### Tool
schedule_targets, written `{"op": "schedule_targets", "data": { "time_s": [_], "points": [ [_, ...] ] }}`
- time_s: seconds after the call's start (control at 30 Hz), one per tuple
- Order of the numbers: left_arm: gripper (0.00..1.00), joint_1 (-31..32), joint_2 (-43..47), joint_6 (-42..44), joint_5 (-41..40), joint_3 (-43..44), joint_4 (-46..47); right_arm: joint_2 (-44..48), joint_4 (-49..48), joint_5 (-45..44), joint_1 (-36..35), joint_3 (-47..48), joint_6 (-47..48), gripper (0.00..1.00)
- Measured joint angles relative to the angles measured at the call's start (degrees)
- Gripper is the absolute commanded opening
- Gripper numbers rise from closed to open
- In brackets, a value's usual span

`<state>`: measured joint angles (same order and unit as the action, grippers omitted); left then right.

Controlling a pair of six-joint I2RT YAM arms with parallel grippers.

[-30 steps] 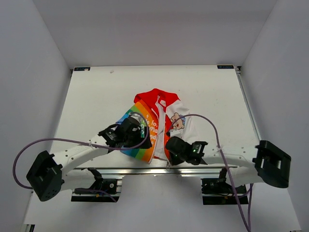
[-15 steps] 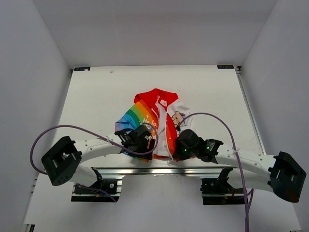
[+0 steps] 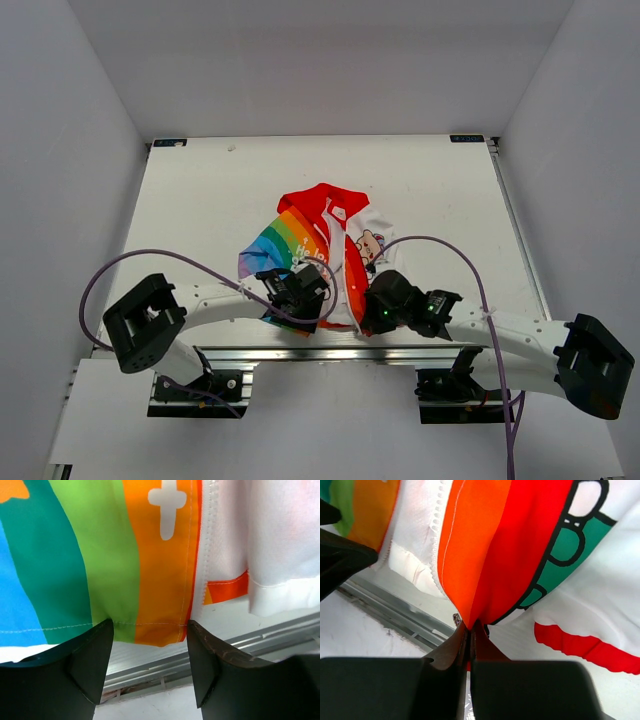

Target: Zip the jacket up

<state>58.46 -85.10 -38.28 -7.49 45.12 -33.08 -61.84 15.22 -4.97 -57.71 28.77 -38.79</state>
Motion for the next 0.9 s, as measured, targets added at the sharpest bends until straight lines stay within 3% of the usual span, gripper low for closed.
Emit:
{"op": "schedule_targets", "data": {
  "time_s": [0.2, 0.43, 0.53, 0.6, 0.73, 0.9],
  "points": [
    [0.56, 2.7, -2.6, -2.9, -5.0, 2.2, -3.2, 0.0, 0.2, -1.4, 0.0, -0.6, -0.3, 0.00],
    [0.51, 5.6, -6.0, -5.6, -7.8, 5.8, -6.5, 0.5, 0.9, -3.1, 0.3, -0.6, -0.7, 0.00],
    [0.38, 6.1, -6.5, -6.7, -8.2, 6.4, -6.8, 0.9, 0.9, -3.7, 0.4, -0.7, -0.9, 0.00],
    [0.21, 6.3, -6.7, -7.5, -8.2, 6.5, -6.7, 1.2, 0.9, -3.9, 0.5, -1.1, -1.1, 0.00],
    [0.00, 6.6, -6.6, -8.6, -8.2, 6.5, -6.6, 1.2, 1.2, -4.1, 1.2, -1.6, -1.3, 0.00],
    [0.00, 6.6, -5.9, -8.5, -8.2, 6.4, -7.6, 1.2, 1.0, -4.4, 2.6, -1.6, -1.3, 0.00]
  ]
}}
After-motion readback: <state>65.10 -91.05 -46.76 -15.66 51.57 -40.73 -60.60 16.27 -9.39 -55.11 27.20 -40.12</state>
